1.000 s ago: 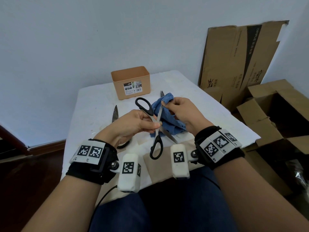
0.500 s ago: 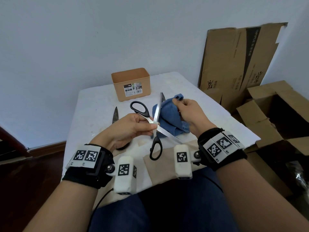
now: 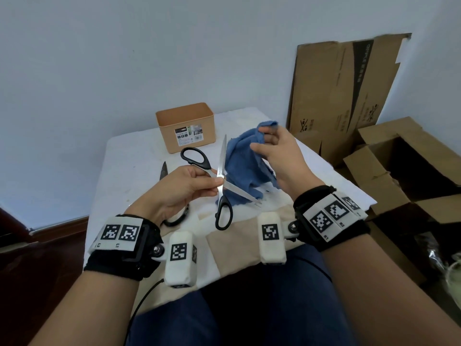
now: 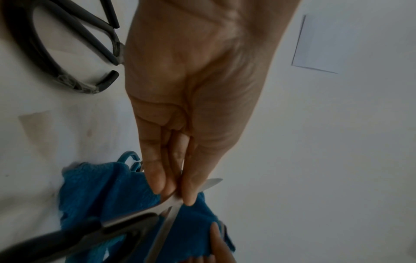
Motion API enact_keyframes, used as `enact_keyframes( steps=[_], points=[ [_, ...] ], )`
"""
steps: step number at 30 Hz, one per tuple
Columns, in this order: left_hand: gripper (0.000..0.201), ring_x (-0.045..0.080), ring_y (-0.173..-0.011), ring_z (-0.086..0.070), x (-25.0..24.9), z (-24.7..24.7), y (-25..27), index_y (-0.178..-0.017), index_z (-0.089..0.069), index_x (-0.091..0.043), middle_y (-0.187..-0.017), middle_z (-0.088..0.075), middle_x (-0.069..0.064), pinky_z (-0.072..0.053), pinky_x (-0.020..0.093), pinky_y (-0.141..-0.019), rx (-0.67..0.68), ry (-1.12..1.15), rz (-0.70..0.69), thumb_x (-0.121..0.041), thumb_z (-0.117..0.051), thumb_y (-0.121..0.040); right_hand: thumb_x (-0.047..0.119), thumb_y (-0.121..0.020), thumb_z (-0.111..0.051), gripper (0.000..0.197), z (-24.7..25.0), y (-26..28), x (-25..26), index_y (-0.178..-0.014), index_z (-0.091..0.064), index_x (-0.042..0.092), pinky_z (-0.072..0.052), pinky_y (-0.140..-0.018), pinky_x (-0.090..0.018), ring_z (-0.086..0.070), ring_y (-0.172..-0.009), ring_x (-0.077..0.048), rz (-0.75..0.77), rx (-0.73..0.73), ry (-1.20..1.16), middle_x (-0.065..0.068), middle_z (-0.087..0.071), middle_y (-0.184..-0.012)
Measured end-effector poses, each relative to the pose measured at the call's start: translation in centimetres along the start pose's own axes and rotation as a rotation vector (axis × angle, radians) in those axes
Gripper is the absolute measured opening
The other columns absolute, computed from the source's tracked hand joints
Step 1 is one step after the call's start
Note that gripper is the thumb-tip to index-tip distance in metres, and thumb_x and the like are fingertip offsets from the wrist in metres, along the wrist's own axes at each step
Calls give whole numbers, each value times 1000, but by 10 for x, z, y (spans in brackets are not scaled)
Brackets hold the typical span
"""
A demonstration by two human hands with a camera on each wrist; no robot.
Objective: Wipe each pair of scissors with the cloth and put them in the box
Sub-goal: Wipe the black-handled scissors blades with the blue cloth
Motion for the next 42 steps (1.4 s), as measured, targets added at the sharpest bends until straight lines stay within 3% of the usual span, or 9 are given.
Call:
enact_keyframes(
  steps=[6, 9, 13, 18, 21, 24, 28, 37, 42],
  points=[
    [28, 8, -74, -64, -1, 5, -1, -105, -69, 11, -93, -68, 12, -54, 15, -72, -34, -18, -6, -9, -71, -86, 11, -88, -64, 16, 8, 0, 14, -99, -73, 19, -48, -81, -20, -63, -94, -6, 170, -19, 233, 6, -71, -96],
    [46, 8, -74, -64, -1, 5, -2, -108, -66, 15, -93, -67, 13, -54, 16, -72, -30, -10, -5, -17, -75, -77, 18, -88, -67, 10, -3, 2, 9, -96, -73, 21, -39, -86, -20, -57, -103, -10, 264, 29, 446, 2, -63, -110],
    [9, 9, -71, -65, -3, 3, -1, -85, -73, -1, -80, -70, 7, -55, 16, -72, -28, -28, 4, -9, -71, -86, 18, -92, -61, 10, -27, 11, 10, -101, -67, 18, -43, -83, -20, -58, -101, -9, 298, 240, 462, 4, -66, -106],
    [9, 9, -71, -65, -7, 1, 0, -80, -71, -5, -79, -71, 6, -56, 17, -72, -27, -31, -11, -7, -69, -88, 17, -94, -58, 17, -35, 16, 8, -102, -72, 20, -42, -78, -6, -62, -95, -6, 292, 312, 469, 6, -72, -102],
    [9, 9, -71, -64, -7, 2, 1, -80, -69, -4, -78, -71, 5, -56, 17, -72, -40, -39, -12, -7, -69, -89, 18, -96, -55, 21, -42, 18, 0, -107, -72, 22, -46, -82, -11, -62, -96, -5, 260, 329, 435, 8, -72, -100],
    [11, 10, -72, -64, -7, 2, 1, -78, -70, -6, -79, -69, 6, -56, 17, -73, -43, -41, -12, -8, -69, -89, 26, -92, -63, 8, -44, 18, -7, -100, -64, 22, -44, -65, -19, -59, -73, -6, 200, 303, 381, 1, -69, -83],
    [38, 5, -67, -63, -8, -5, 1, -57, -72, -19, -67, -68, -4, -56, 17, -74, -10, -76, -29, -4, -66, -91, 29, -85, -72, 12, -49, 17, -14, -86, -65, 19, -52, -73, -29, -66, -81, -12, 141, 329, 310, 1, -72, -86],
    [3, 5, -71, -64, -14, -5, 1, -89, -66, -6, -74, -69, -4, -55, 18, -74, 11, -124, -80, -3, -68, -88, 33, -81, -76, 23, -49, 16, -10, -75, -58, 20, -42, -60, -22, -56, -65, -8, 109, 263, 298, 5, -60, -67],
    [12, 8, -74, -65, -12, -4, 0, -97, -69, 4, -79, -70, 2, -55, 18, -75, 33, -153, -61, -5, -69, -89, 29, -83, -76, 24, -45, 10, -8, -76, -57, 18, -39, -60, -22, -51, -63, -8, 104, 207, 249, 5, -56, -63]
  ],
)
Point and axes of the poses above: each hand's wrist, its own y-axis away from the middle knuckle, its own z-axis out of the back of the hand, x = y × z, the point moved 9 cm from there along -y, towards the middle knuckle
